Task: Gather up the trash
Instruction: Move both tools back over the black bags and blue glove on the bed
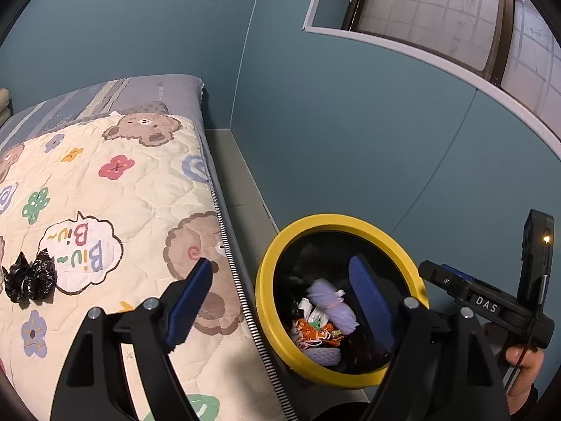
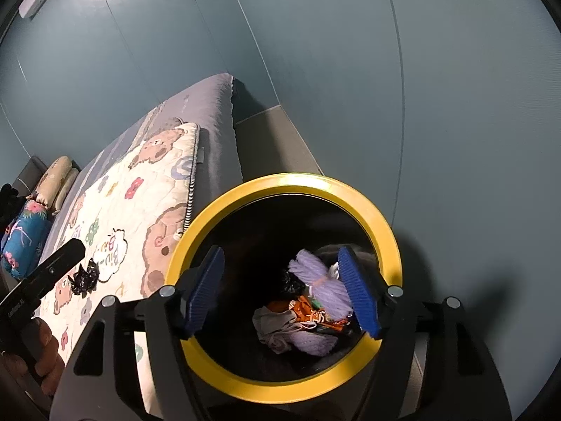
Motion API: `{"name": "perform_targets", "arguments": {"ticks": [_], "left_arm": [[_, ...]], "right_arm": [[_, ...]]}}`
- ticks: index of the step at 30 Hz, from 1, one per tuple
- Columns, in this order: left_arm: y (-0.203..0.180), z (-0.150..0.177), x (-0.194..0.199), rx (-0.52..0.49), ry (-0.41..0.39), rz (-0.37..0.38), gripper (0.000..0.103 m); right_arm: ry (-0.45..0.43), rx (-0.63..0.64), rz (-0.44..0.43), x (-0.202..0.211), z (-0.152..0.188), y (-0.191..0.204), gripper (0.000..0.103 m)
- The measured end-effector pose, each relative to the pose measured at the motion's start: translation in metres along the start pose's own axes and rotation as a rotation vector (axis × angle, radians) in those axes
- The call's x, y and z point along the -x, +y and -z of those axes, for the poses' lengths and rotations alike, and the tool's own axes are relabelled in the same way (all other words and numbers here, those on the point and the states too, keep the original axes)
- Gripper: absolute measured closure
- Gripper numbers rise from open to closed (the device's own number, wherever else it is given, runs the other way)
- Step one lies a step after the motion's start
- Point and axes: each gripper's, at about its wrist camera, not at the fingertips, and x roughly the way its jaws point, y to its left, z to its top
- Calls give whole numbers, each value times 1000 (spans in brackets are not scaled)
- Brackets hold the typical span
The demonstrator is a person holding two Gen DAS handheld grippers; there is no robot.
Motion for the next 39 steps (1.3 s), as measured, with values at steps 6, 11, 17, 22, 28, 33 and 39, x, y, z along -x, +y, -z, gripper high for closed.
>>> {"name": "perform_targets", "arguments": {"ticks": [6,11,17,22,28,33,39], "left_arm": [[14,-1,16,31,-22,-11,21],[32,1,34,51,-46,-50,17],[64,4,64,72,-91,-113,12],[97,7,88,107,-121,-169,11],[137,11,111,161,-145,-238,10],[170,17,123,189,-152,-315,9],[210,26,127,199,-149,-420,9]], "right_arm": [[-14,25,-36,17,5,12,38],[-46,58,-86,32,9,31,37],[-71,109,-173,45,16,65,37],[-76,169,-226,56,25,97,36],[-64,231,-279,62,36,136,36],[-47,289,-322,63,50,167,36],[-3,354,-381,57,76,196,36]]}}
